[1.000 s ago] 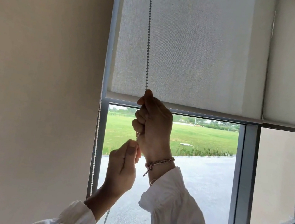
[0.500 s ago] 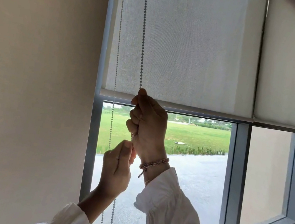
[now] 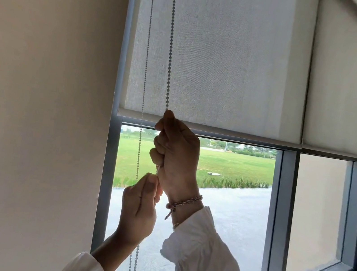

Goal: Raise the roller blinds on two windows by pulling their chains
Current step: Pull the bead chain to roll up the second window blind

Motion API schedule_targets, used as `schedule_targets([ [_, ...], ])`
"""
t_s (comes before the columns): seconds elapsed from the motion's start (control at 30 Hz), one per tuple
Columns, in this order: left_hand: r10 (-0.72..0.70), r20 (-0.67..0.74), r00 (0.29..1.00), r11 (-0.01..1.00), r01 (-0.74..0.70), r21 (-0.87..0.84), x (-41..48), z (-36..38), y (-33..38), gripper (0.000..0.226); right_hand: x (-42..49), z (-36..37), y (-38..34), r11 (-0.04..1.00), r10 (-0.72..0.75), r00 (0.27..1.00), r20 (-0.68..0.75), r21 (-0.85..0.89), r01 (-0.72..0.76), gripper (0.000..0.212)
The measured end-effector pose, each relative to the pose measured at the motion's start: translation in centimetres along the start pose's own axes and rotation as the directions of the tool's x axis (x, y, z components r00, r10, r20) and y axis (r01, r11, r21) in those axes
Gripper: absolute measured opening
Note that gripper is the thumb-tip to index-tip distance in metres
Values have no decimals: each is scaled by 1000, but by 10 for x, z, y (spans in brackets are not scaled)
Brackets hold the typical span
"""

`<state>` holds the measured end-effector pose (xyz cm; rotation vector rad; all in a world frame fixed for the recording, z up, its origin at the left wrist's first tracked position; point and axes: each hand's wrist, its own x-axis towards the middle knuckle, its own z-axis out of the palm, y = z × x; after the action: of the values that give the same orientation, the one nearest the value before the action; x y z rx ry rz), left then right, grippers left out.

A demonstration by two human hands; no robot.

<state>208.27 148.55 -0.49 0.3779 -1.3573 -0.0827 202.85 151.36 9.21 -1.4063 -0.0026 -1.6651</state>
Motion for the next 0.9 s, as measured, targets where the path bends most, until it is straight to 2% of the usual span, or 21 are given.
schedule_targets([
  [0.53, -52, -25, 998, 998, 52, -27, -4, 0, 3, 31, -3, 1, 0, 1000, -1, 1000, -1, -25, 1, 40],
  [0.9, -74, -24, 997, 997, 74, 27, -14, -5, -9, 36, -11, -3, 11, 998, 39, 999, -24, -40, -39, 42],
])
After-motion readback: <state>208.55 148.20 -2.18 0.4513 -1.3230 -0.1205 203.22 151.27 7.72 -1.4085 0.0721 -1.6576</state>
